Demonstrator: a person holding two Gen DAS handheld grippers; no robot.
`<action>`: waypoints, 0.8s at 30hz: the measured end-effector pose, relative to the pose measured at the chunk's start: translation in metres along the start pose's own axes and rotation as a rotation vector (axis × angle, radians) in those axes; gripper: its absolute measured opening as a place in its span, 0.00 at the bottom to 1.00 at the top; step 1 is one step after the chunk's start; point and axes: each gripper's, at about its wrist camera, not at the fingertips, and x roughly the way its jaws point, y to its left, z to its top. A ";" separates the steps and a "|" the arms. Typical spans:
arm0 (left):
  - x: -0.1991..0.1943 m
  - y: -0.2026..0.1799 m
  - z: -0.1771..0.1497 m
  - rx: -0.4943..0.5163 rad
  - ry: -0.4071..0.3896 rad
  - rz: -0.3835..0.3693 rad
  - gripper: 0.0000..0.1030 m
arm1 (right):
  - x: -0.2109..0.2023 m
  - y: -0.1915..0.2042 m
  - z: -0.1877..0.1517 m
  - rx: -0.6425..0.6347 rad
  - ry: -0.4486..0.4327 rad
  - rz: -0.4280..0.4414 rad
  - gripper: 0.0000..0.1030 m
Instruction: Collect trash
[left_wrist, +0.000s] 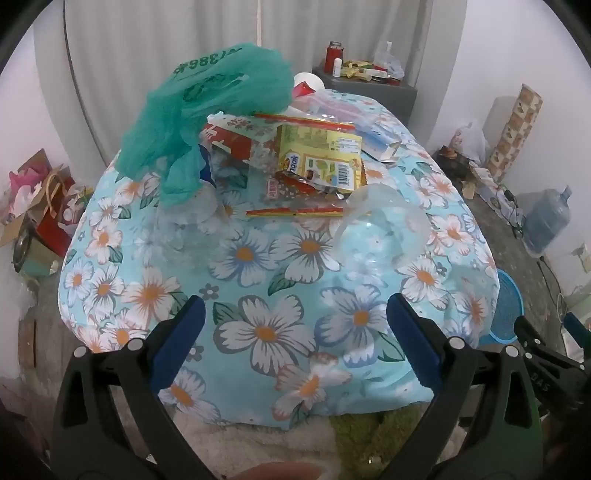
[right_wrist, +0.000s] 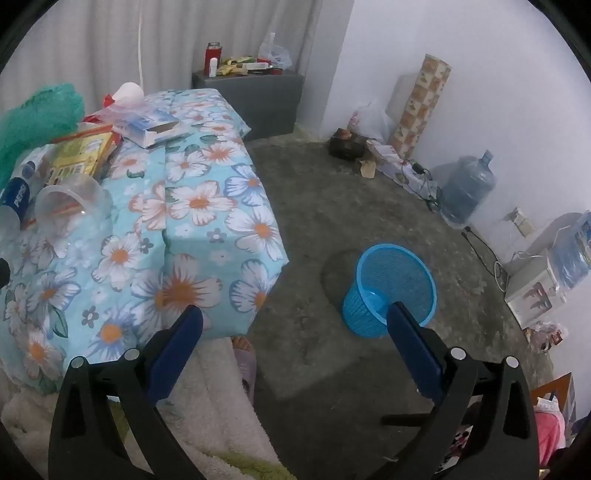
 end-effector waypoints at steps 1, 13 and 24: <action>0.000 0.000 0.000 0.000 0.002 0.000 0.92 | 0.000 0.000 0.000 -0.001 0.001 0.001 0.94; 0.005 0.007 0.004 -0.008 0.006 0.000 0.92 | -0.002 0.003 0.000 -0.008 0.005 -0.015 0.94; 0.006 0.011 0.000 -0.026 0.007 0.009 0.91 | 0.000 0.004 0.003 -0.009 0.004 -0.018 0.94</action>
